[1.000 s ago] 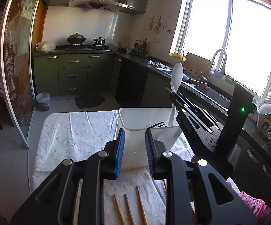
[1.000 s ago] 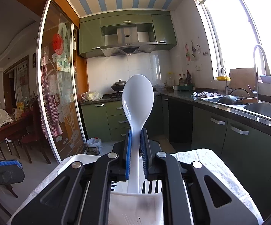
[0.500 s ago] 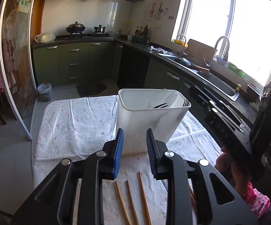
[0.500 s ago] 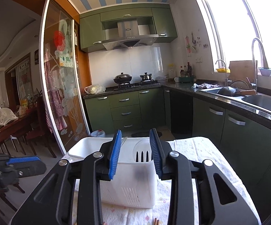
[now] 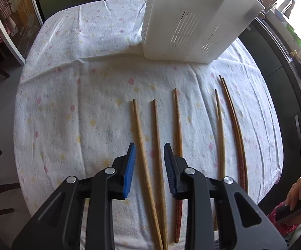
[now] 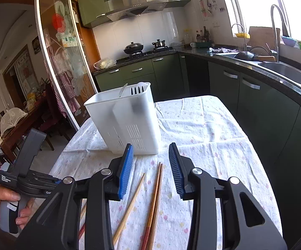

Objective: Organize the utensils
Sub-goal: 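Lower the left tool onto a wooden chopstick and close it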

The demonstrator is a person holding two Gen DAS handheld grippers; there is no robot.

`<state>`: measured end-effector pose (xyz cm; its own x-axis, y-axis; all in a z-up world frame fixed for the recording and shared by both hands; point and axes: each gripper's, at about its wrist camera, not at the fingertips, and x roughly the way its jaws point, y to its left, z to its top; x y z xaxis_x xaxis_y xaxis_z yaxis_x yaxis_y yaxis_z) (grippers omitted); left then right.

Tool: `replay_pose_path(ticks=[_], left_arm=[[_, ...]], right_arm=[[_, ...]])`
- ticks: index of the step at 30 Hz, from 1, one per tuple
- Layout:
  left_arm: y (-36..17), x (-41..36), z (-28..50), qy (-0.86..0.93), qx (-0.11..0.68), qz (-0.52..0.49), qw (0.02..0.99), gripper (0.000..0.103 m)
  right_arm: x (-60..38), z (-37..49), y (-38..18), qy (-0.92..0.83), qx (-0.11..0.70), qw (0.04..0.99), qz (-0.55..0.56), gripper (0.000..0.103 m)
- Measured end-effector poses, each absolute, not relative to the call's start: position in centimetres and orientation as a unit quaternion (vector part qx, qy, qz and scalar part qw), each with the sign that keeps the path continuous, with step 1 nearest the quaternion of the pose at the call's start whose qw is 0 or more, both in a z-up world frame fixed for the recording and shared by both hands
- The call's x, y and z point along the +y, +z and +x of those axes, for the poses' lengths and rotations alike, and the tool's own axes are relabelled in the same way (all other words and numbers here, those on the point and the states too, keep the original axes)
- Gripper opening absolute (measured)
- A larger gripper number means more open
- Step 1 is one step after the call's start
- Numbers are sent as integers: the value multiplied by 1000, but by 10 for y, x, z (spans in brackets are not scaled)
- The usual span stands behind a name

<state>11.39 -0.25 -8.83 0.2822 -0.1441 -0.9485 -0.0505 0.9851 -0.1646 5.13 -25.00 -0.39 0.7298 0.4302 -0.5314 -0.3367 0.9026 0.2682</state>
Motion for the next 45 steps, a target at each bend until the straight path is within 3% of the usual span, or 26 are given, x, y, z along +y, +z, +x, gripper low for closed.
replay_pose_path(ticks=[15, 19, 22, 28, 33, 45], left_arm=[[-104, -22, 104, 32, 631, -44, 774, 21], [-105, -26, 108, 35, 630, -38, 775, 9], [-105, -30, 110, 31, 628, -32, 777, 7], [-100, -18, 109, 15, 620, -60, 782, 7], [-80, -8, 101, 2, 580, -70, 811, 7], [-65, 1, 99, -24, 555, -81, 827, 7]], right_arm=[[-254, 49, 3, 224, 319, 916, 99, 41], [-252, 49, 2, 226, 323, 914, 97, 42], [-248, 51, -1, 231, 343, 907, 86, 50], [-240, 66, -21, 258, 417, 868, 81, 50], [-213, 70, -47, 283, 479, 829, 49, 25], [-164, 72, -96, 217, 527, 821, -12, 24]])
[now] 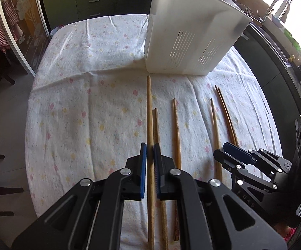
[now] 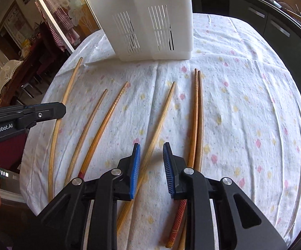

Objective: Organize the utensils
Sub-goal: 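Lower the left tool onto a wooden chopstick and close it, then close the right tool on another wooden chopstick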

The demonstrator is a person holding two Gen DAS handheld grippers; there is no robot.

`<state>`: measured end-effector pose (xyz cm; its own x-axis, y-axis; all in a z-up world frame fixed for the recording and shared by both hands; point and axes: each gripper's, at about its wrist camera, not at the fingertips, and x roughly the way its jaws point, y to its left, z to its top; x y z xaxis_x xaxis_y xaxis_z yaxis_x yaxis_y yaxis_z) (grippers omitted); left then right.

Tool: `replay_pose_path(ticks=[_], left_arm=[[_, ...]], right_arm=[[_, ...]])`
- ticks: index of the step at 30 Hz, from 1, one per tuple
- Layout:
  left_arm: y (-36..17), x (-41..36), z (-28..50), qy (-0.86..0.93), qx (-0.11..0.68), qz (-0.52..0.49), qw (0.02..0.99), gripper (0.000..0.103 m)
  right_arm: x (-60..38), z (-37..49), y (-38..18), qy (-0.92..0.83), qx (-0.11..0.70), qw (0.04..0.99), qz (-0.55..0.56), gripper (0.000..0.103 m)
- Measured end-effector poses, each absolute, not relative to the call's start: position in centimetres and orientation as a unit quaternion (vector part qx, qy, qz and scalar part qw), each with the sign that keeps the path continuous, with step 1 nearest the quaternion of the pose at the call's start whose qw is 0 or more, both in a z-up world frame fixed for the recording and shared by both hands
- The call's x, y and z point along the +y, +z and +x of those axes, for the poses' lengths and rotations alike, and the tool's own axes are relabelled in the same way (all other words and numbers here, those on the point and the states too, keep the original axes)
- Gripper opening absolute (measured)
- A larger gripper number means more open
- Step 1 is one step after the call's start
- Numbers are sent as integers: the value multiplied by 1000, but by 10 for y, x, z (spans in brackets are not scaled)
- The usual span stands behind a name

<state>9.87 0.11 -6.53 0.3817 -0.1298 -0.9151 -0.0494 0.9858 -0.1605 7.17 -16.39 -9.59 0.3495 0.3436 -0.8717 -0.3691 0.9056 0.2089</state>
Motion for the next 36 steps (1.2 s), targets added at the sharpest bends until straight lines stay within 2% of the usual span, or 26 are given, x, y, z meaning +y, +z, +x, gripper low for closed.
replay_pose_path(ticks=[11, 14, 17, 19, 20, 28, 36], left_arm=[[-62, 7, 94, -30, 543, -87, 835, 7], [-61, 7, 94, -31, 540, -87, 837, 7], [-61, 7, 93, -32, 538, -88, 838, 7], [-60, 7, 92, -34, 537, -89, 838, 7], [-59, 7, 91, -34, 536, -89, 839, 7], [-46, 13, 88, -35, 519, -91, 849, 7], [-18, 6, 78, -45, 486, -76, 870, 7]], right_arm=[[-146, 68, -97, 172, 512, 841, -32, 26], [-138, 63, -99, 154, 500, 851, -51, 30], [-136, 62, -100, 148, 498, 853, -49, 25], [-144, 66, -100, 155, 504, 849, -29, 10], [-149, 68, -100, 165, 507, 846, -10, 7], [-188, 65, -65, 248, 465, 844, 99, 7], [-208, 47, -25, 275, 411, 861, 121, 7]])
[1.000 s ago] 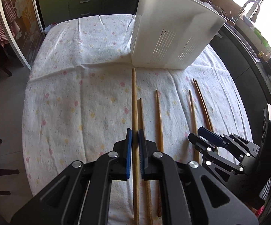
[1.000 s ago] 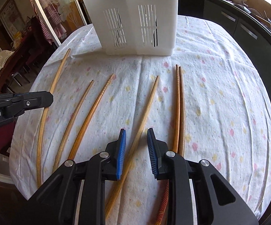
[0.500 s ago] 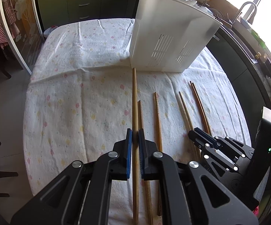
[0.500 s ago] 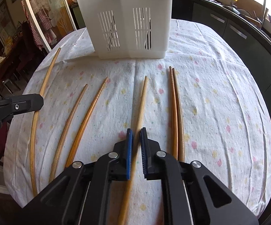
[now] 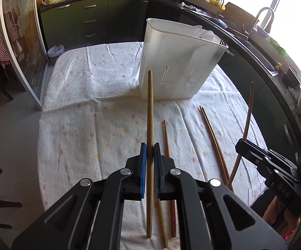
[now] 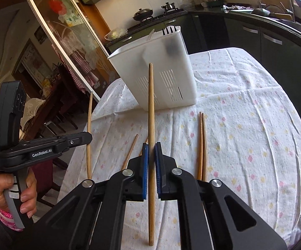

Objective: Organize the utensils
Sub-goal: 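Close the right tool on another wooden chopstick, then carry the chopstick in the left tool over the caddy and open it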

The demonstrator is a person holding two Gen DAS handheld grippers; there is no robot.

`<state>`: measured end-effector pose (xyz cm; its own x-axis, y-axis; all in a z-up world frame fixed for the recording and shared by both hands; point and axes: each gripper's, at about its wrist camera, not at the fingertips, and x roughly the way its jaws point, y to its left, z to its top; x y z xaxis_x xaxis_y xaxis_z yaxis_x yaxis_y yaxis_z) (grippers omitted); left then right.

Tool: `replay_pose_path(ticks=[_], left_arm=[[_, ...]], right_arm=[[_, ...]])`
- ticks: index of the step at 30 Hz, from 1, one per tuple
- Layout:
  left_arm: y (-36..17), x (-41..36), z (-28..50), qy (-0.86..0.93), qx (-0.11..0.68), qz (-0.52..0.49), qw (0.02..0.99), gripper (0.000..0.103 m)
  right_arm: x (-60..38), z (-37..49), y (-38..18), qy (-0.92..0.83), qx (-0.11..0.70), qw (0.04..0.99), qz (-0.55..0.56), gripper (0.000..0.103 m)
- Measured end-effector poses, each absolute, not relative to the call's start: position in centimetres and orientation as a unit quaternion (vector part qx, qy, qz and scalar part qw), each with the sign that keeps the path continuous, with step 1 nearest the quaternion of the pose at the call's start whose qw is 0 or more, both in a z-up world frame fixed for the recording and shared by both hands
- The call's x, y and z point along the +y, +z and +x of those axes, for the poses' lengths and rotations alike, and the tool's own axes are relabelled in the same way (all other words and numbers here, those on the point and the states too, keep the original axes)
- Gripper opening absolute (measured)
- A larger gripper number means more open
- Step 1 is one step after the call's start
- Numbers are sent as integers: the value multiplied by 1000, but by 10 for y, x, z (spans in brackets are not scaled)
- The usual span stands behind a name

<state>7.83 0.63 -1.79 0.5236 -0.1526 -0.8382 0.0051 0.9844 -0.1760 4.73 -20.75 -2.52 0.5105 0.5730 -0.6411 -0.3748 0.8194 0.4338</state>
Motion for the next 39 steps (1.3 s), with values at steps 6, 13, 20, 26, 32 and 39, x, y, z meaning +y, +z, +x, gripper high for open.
replay_pose_path(ticks=[6, 13, 20, 26, 32, 39], left_arm=[[8, 4, 67, -58, 463, -76, 881, 7], [35, -1, 59, -66, 431, -66, 897, 7], [80, -8, 66, -75, 382, -59, 919, 7], [140, -9, 85, -72, 303, -61, 948, 7], [184, -9, 110, -60, 232, -72, 968, 7], [185, -24, 146, -32, 191, -48, 980, 7]], right_arm=[[-214, 34, -1, 287, 382, 870, 122, 7], [-218, 26, 19, 290, 358, 879, 119, 7], [-216, 26, 34, 293, 342, 886, 112, 7], [-219, 29, 30, 291, 347, 884, 117, 7], [-225, 30, 27, 289, 347, 884, 122, 7], [-229, 29, 28, 288, 344, 885, 125, 7]])
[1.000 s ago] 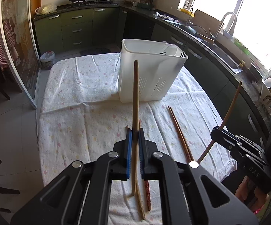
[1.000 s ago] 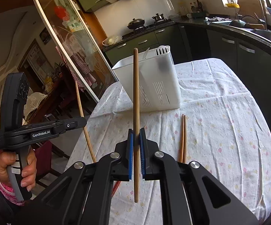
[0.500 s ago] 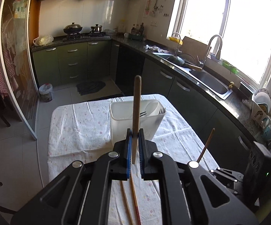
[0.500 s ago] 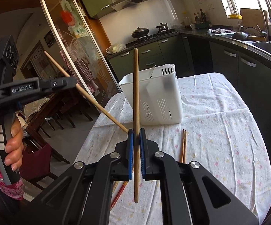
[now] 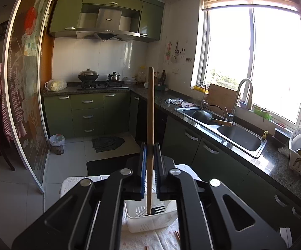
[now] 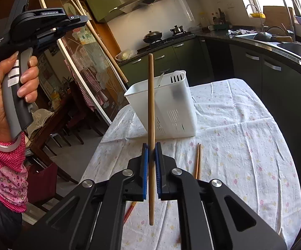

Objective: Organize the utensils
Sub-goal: 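Carry the chopstick in the left tool over the caddy and open it, then carry the chopstick in the right tool over the caddy and open it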

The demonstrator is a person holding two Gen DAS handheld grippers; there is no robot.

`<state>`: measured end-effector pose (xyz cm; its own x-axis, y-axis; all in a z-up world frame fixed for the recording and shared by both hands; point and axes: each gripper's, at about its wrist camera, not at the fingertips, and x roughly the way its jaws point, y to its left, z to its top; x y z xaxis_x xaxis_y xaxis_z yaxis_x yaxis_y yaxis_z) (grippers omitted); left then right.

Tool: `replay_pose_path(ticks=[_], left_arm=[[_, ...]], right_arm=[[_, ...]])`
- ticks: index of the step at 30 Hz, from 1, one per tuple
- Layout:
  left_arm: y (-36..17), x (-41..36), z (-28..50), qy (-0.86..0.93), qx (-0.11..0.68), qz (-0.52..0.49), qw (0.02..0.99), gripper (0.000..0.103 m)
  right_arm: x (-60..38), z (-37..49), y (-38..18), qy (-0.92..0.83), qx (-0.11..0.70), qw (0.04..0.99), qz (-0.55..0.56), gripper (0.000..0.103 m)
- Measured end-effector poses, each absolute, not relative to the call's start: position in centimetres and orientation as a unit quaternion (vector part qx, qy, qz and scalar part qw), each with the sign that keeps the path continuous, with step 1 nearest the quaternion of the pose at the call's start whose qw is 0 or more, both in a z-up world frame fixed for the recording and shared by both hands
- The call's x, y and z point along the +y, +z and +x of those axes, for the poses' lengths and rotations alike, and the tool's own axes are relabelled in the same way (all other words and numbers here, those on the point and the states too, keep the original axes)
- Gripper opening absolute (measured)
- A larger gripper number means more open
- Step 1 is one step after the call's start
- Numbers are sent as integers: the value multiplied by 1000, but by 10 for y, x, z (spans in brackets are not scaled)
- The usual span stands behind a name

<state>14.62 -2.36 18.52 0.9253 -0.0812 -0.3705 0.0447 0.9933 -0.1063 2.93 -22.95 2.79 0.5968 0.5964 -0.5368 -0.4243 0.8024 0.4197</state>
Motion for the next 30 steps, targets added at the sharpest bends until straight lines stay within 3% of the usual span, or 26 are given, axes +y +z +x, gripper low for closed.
replay_pose_path(ticks=[9, 12, 14, 24, 30], left_arm=[[113, -24, 187, -19, 273, -37, 961, 7], [96, -19, 188, -20, 292, -39, 956, 23], [90, -15, 184, -24, 297, -46, 954, 42], [78, -9, 129, -46, 296, -72, 951, 48], [70, -6, 114, -61, 312, -75, 945, 49]], right_arm=[[-231, 35, 48, 292, 320, 893, 124, 7], [-227, 41, 69, 287, 290, 905, 116, 7], [-226, 50, 86, 287, 266, 912, 120, 7], [-218, 101, 148, 213, 80, 961, 158, 7], [-199, 158, 133, 182, 105, 967, 145, 8]])
